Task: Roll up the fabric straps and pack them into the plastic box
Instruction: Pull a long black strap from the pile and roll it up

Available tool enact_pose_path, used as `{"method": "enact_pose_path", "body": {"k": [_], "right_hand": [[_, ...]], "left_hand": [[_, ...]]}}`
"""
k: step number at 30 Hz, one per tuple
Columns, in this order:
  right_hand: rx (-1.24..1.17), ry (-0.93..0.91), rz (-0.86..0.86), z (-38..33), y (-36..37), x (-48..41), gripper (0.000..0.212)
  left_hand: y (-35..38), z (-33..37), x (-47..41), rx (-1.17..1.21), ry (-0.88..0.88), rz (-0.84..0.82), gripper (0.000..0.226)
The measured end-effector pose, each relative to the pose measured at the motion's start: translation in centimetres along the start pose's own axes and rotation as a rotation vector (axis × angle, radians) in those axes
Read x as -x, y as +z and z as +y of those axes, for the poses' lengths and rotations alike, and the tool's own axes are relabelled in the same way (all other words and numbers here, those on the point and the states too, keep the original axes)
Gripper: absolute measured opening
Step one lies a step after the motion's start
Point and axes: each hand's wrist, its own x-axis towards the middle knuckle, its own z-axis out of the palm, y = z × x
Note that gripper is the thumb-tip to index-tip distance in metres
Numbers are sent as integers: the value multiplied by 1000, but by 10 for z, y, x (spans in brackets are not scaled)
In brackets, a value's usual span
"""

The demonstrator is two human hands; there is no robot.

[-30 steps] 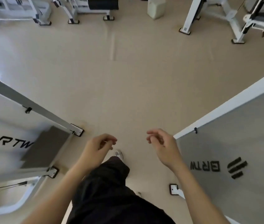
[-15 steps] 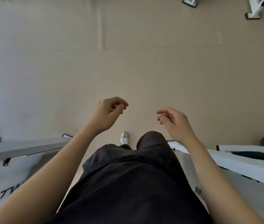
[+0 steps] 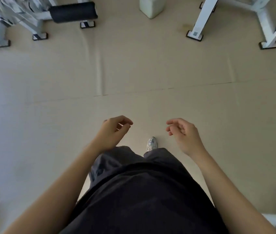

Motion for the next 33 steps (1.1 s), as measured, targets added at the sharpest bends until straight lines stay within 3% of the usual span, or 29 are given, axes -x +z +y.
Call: {"method": "enact_pose_path", "body": {"k": [5,11,21,25,33], "right_hand": [[16,-138,-48,-107,-27,-162,20],[-3,-214,-57,-193,-34,-356,22],[239,-28,-48,-254,-87,-567,21],[183,62,22,-267,-118,-641,28],[138,-4,2,-355,-187,-916,24]], "left_hand": [[-51,12,-90,-15,-76,17,17],[-123,32,-268,28,-79,86,17],[-284,138,-575,40,37,53,17],[-330,177,-698,67,78,76,18],[-388,237,-935,0,12,13,18]]}}
